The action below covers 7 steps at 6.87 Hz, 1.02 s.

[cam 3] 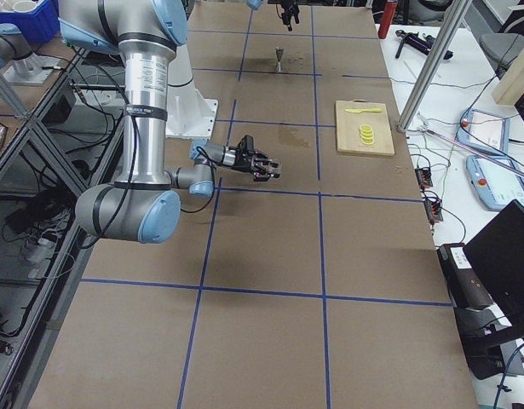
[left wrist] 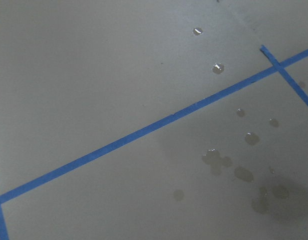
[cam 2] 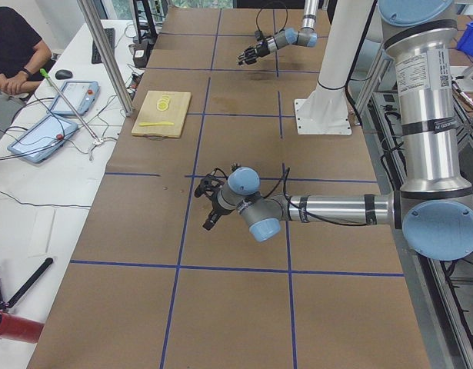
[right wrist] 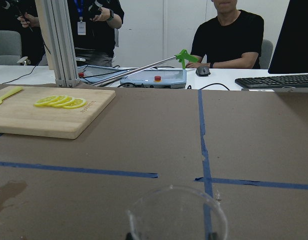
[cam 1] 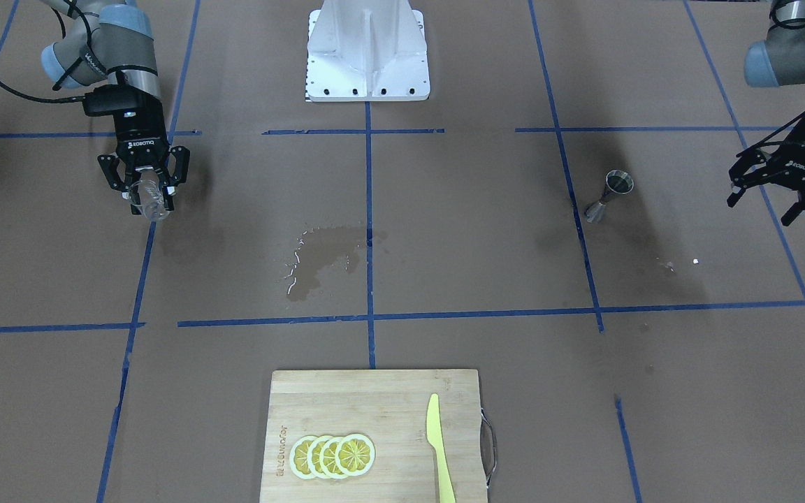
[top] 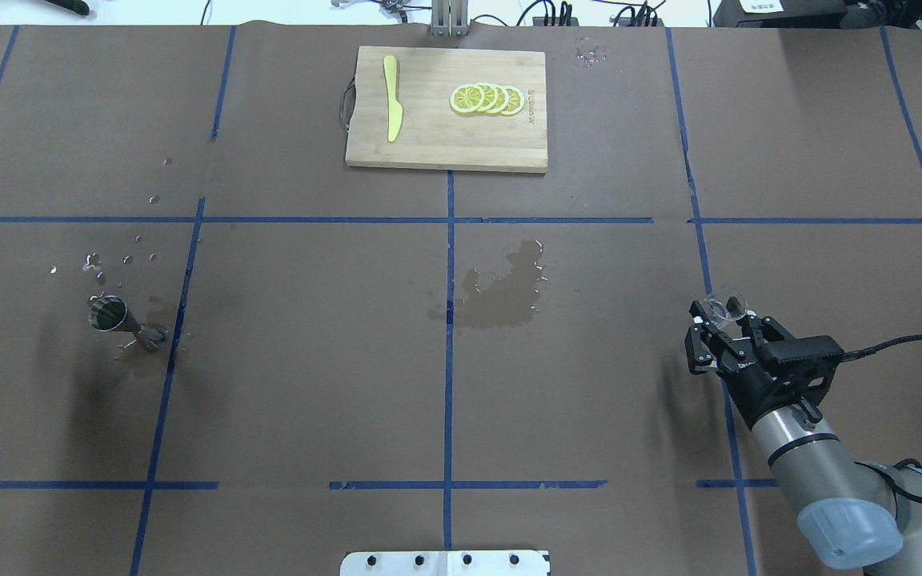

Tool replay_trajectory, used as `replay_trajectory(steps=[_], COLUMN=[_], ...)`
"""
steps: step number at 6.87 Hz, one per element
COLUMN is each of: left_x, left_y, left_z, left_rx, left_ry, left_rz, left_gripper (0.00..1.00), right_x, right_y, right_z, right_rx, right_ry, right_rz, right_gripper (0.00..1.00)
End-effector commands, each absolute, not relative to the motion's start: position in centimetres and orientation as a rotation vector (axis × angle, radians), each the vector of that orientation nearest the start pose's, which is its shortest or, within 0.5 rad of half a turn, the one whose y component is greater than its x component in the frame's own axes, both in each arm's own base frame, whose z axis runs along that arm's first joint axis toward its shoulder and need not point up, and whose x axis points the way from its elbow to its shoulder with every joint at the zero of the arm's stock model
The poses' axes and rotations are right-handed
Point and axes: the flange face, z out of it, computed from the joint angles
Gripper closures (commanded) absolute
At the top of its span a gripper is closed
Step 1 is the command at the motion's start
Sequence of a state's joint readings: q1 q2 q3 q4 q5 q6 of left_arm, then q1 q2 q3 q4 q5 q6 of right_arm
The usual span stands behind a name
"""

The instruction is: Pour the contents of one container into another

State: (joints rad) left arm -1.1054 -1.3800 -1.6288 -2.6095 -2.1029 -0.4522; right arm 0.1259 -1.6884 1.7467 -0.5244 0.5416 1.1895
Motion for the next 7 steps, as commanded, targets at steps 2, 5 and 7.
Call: replay_trajectory(steps=[2, 5, 7], left_x=[12.0, 12.0, 12.0], left_y=[-42.7, -42.8, -42.8], left_z=[60.1, 59.5, 59.0], left_rx=[0.565, 0.568, 0.575], left_ry=[0.855, 0.865, 0.871], left_rz=[0.2, 0.182, 0.179], left_gripper=[0.0, 0.0, 0.0], right_x=[-39.3, -39.6, -40.1], right_y=[-26.5, -26.4, -26.4], right_z=[53.3, 55.7, 55.5], right_rx=[1.104, 1.102, 1.1], right_ry=[-0.72, -0.682, -0.687], right_rz=[0.397, 0.374, 0.374], right_gripper=[0.71, 0.6, 0.6])
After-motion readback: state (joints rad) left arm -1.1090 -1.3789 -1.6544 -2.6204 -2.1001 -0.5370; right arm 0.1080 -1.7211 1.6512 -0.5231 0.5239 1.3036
